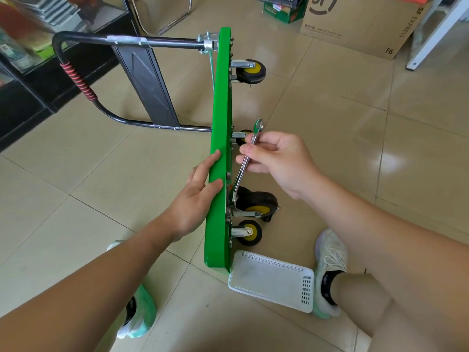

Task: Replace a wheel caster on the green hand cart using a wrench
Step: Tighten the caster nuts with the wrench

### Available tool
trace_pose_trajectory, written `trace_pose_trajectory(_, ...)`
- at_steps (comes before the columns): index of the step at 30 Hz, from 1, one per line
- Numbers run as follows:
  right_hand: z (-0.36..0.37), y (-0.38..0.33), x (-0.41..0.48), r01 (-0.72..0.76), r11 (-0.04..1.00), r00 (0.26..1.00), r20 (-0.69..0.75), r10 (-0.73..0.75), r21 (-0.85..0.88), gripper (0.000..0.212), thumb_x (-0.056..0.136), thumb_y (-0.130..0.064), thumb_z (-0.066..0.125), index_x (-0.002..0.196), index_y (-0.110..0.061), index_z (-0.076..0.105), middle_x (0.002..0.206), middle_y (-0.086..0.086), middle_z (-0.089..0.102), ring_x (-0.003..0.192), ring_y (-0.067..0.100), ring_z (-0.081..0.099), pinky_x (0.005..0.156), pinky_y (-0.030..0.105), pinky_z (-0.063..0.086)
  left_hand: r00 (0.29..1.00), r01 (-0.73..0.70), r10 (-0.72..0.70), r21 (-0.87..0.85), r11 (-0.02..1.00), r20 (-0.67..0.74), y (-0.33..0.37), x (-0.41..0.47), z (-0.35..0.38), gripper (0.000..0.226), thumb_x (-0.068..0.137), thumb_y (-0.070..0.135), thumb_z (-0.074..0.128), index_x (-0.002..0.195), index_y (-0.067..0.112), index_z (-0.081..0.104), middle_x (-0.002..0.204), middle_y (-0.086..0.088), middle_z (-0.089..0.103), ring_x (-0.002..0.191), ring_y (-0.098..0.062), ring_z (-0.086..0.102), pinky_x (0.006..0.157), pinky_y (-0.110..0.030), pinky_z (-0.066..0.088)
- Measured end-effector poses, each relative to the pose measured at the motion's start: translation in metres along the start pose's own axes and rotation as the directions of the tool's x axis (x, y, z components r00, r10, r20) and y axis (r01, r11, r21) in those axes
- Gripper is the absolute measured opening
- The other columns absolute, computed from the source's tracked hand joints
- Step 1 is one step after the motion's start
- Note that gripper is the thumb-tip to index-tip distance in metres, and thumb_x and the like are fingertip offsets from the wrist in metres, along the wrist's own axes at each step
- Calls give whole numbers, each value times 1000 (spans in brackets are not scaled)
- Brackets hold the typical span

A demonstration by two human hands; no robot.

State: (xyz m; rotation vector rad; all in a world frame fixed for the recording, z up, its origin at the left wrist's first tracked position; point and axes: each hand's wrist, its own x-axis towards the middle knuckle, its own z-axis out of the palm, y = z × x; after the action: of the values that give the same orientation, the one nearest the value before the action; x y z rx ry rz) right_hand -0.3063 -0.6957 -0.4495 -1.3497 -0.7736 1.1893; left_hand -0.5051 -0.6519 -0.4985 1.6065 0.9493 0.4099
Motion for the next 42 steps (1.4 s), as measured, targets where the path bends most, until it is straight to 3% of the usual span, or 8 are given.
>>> trace_pose_trajectory(9, 6, 4, -71, 381, 906, 923, 131, -362, -187, 29, 82, 5, 76, 100, -18, 71, 97, 4, 78, 93, 17, 75, 86, 25, 58, 1000, 2, -2, -17, 1000, -16, 0, -3, 3, 55, 111, 27, 40, 156, 53, 23, 156, 12, 29, 123, 1, 49, 95, -21, 45)
trace_pose_trajectory(13, 11, 22, -80, 478, 843, 878, 132, -460, -246, 25, 82, 5, 77, 103, -6, 73, 97, 6, 78, 92, 12, 75, 87, 26, 58, 999, -16, 15, -24, 1000, -33, -1, -2, 3, 57, 101, 42, 44, 153, 58, 26, 158, 12, 30, 131, -1, 45, 112, -34, 42)
trace_pose_trajectory(15, 11, 27, -82, 502, 828, 865, 137, -483, -252, 24, 83, 1, 77, 105, -6, 72, 99, 7, 77, 93, 14, 75, 87, 29, 60, 999, -7, 6, -25, 1000, -37, -1, -2, 3, 55, 106, 36, 44, 154, 57, 26, 156, 12, 31, 131, -3, 46, 115, -39, 41)
trace_pose_trajectory(18, 10, 29, -83, 512, 826, 859, 154, -488, -235, 23, 83, -3, 77, 106, -6, 72, 101, 8, 77, 93, 17, 75, 87, 36, 61, 1000, -7, 6, -4, 1000, -29, -2, -2, 3, 53, 111, 29, 40, 155, 54, 24, 155, 10, 30, 127, -1, 47, 111, -35, 43)
trace_pose_trajectory(21, 14, 31, -82, 517, 822, 856, 163, -491, -240, 22, 84, -5, 76, 106, -8, 71, 101, 7, 77, 93, 16, 75, 86, 37, 61, 999, -10, 11, 12, 1000, -34, -2, -1, 3, 54, 111, 29, 40, 156, 52, 24, 154, 12, 30, 124, 9, 43, 98, -15, 39)
trace_pose_trajectory(28, 20, 31, -75, 540, 795, 842, 171, -512, -275, 22, 84, -3, 76, 105, 1, 71, 99, 10, 77, 91, 12, 75, 86, 30, 60, 999, -8, 9, 30, 1000, -49, -1, -2, 4, 54, 110, 29, 41, 157, 48, 24, 152, 13, 30, 107, 34, 37, 83, 6, 30)
trace_pose_trajectory(38, 19, 15, -53, 374, 910, 923, 166, -346, -178, 24, 84, -3, 77, 99, -19, 68, 96, 7, 77, 93, 19, 75, 89, 33, 58, 999, -13, 15, 35, 999, -45, -2, 2, 3, 52, 110, 35, 43, 155, 53, 25, 152, 15, 32, 112, 34, 36, 85, 6, 31)
trace_pose_trajectory(42, 14, 12, -32, 277, 951, 957, 131, -260, -136, 24, 86, 0, 75, 100, -18, 69, 98, 7, 77, 95, 24, 74, 90, 40, 59, 999, -16, 17, 16, 1000, -39, 0, 1, 4, 53, 110, 32, 42, 155, 53, 24, 152, 14, 33, 112, 30, 39, 94, -6, 36)
